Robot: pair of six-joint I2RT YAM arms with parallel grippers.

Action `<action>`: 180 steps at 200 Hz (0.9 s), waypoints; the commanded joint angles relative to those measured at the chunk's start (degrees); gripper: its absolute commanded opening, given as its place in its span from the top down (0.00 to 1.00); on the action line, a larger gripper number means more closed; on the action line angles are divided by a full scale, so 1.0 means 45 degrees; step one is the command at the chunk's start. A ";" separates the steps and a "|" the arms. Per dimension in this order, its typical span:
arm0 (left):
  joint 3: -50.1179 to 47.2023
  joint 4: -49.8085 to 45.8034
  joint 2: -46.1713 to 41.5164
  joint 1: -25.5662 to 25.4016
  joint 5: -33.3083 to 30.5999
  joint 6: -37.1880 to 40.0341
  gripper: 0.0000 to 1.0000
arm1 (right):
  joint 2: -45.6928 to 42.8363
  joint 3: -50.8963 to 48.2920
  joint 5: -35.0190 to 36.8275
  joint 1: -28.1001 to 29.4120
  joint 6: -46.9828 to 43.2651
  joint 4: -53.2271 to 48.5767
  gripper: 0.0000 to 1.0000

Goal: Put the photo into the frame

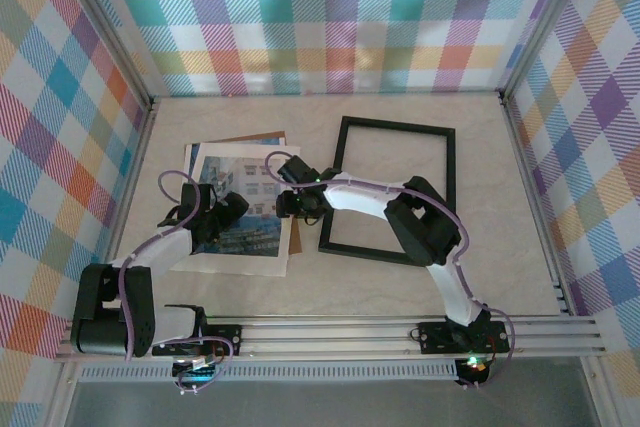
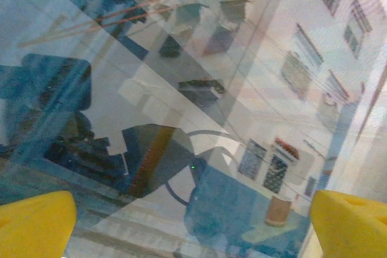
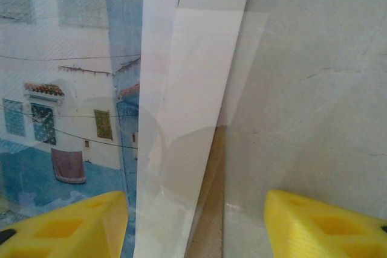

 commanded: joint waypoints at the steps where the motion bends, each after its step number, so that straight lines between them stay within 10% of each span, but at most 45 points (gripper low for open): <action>1: -0.0271 0.0250 0.0254 -0.0121 0.1138 -0.0757 0.00 | -0.0116 -0.0413 -0.1346 -0.0141 0.0236 0.0818 0.37; 180: 0.1512 -0.0446 0.2420 0.0438 0.2225 -0.0510 0.00 | -0.0148 -0.0956 -0.2245 -0.0810 0.1129 0.1934 0.32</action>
